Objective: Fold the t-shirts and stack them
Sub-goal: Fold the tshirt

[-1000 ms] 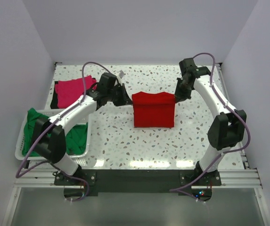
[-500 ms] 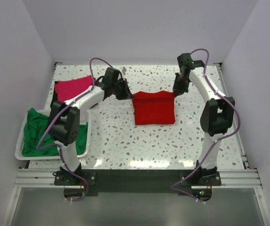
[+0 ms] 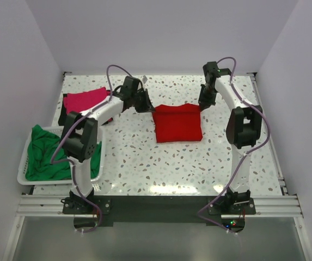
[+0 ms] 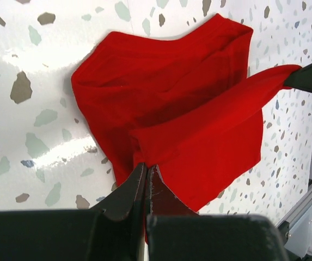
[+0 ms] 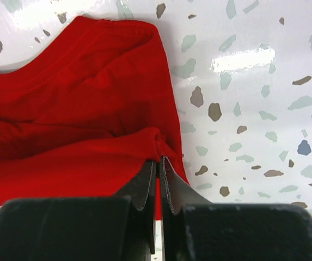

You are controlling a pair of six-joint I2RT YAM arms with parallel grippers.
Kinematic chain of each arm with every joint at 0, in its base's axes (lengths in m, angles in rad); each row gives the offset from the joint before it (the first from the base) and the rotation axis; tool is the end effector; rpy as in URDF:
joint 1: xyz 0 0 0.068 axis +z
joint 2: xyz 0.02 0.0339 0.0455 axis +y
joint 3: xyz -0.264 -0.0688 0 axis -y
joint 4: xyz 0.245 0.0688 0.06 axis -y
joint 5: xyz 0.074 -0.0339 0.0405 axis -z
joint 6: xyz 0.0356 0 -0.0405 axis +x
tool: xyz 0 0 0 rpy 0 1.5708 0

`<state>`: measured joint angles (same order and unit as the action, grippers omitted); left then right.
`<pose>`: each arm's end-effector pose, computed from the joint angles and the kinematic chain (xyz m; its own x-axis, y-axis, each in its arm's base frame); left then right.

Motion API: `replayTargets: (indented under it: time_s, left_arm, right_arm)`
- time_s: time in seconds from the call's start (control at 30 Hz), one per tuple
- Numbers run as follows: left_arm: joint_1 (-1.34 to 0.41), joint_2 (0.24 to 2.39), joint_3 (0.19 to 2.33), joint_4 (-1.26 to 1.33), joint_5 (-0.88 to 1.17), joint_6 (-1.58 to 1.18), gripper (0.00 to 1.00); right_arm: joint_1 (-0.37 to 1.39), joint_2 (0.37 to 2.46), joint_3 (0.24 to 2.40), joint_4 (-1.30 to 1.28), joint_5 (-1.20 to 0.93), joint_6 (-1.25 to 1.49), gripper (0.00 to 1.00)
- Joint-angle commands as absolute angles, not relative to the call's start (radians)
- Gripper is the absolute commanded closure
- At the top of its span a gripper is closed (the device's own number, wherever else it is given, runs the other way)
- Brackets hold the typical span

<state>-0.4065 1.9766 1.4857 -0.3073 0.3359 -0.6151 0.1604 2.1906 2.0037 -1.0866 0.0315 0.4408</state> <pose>0.4029 -0.1862 0.2164 -0.8745 -0.2167 -0.4339 0.0979 0.7973 -0.5956 0.4516 0.0719 0.2370 -0.9179 0.2835 -0.2778 0.2666 0.9588 0.0978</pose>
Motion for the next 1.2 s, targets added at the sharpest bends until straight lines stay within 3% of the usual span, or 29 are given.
replayTargets:
  time_s: [0.0, 0.07, 0.1, 0.13, 0.23, 0.37, 0.77, 1.17]
  left_arm:
    - [-0.357, 2.014, 1.545, -0.33, 0.268, -0.561, 1.0]
    - [-0.354, 2.037, 1.571, -0.337, 0.267, -0.563, 0.94]
    - [-0.353, 2.042, 1.591, -0.341, 0.259, -0.564, 0.86]
    - [-0.351, 2.046, 1.601, -0.35, 0.253, -0.568, 0.68]
    - [-0.35, 2.043, 1.629, -0.347, 0.23, -0.574, 0.5]
    - [-0.35, 2.007, 1.6, -0.299, 0.247, -0.577, 0.39]
    - [-0.35, 1.913, 1.257, 0.024, 0.484, -0.635, 0.37]
    - [-0.351, 1.991, 1.109, 0.278, 0.603, -0.738, 0.36]
  right_arm:
    - [0.117, 2.206, 2.077, -1.103, 0.11, 0.397, 1.0]
    - [0.114, 2.226, 2.094, -1.095, 0.088, 0.39, 0.95]
    - [0.112, 2.233, 2.115, -1.091, 0.068, 0.373, 0.84]
    - [0.112, 2.241, 2.132, -1.085, 0.045, 0.364, 0.59]
    - [0.11, 2.276, 2.216, -1.1, -0.044, 0.336, 0.39]
    - [0.11, 2.263, 2.235, -1.086, -0.095, 0.313, 0.35]
    - [0.175, 2.013, 1.823, -0.904, -0.238, 0.325, 0.35]
    - [0.245, 2.02, 1.585, -0.787, -0.296, 0.399, 0.36]
